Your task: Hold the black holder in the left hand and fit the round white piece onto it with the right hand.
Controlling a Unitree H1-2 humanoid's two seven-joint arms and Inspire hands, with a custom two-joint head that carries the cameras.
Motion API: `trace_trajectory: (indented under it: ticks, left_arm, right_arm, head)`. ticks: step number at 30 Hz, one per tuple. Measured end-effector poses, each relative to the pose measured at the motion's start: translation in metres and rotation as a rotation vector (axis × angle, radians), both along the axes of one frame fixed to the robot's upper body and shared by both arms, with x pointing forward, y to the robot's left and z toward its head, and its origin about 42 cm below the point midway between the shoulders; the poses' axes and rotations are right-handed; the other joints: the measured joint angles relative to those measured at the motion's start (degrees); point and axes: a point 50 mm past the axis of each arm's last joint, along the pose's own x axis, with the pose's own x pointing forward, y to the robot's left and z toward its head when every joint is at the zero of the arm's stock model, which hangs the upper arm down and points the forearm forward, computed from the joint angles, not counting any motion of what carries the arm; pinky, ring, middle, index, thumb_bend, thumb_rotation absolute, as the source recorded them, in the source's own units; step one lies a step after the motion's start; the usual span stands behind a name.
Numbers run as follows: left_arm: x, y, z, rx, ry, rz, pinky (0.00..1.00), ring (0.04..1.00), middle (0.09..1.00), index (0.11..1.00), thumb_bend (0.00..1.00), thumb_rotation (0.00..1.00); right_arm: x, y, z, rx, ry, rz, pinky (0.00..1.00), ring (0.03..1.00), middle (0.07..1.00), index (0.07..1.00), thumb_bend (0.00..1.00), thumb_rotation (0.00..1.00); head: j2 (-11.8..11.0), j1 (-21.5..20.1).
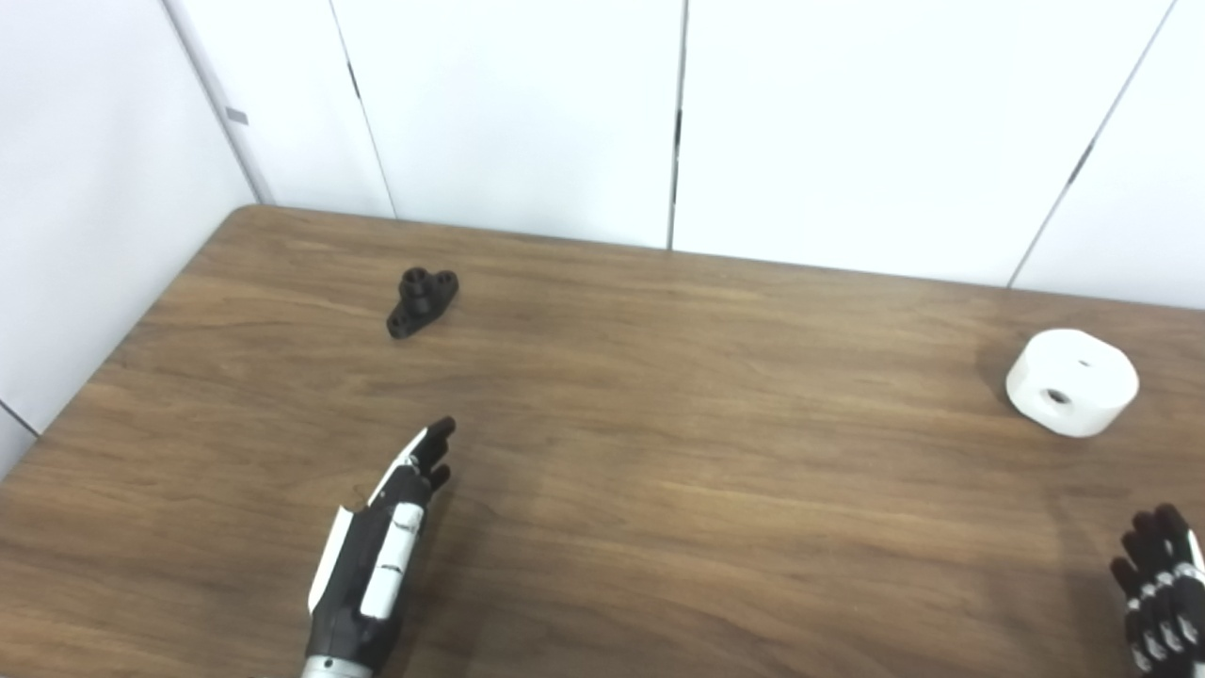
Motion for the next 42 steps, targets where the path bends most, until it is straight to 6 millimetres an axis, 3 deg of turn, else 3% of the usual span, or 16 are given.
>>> trace_trajectory:
  ticks: [9,23,31,35,42]
  left_arm:
    - [-0.004,-0.003,-0.005,0.009,-0.005,-0.008,0.98,0.989,0.975,0.916,0.49,0.87]
    - [-0.009,-0.005,-0.007,0.011,0.008,0.004,0.97,0.986,0.972,0.912,0.47,0.87]
    - [-0.013,-0.003,0.003,0.048,-0.004,0.035,0.99,0.989,0.972,0.914,0.51,0.69]
    - [-0.012,0.004,0.012,0.155,0.012,0.062,0.88,0.939,0.941,0.890,0.53,0.56]
    - [0.012,0.025,0.038,0.397,0.033,0.183,0.88,0.921,0.915,0.868,0.60,0.36]
  right_arm:
    - [-0.001,-0.001,0.001,-0.010,-0.036,0.014,1.00,1.000,0.998,1.000,0.69,1.00]
    - [-0.002,-0.003,0.001,-0.018,-0.039,0.020,1.00,1.000,1.000,1.000,0.71,1.00]
    - [-0.007,-0.007,0.000,-0.027,-0.030,0.006,1.00,1.000,0.991,1.000,0.70,1.00]
    - [-0.008,-0.008,0.000,-0.018,-0.032,0.004,1.00,1.000,0.993,1.000,0.70,1.00]
    - [-0.012,-0.010,-0.001,-0.022,-0.023,-0.004,1.00,1.000,1.000,1.000,0.70,1.00]
  head:
    - [-1.33,0.35]
    - [-1.07,-0.88]
    - [-1.77,-0.96]
    - [-2.12,-0.70]
    - [-2.47,-0.70]
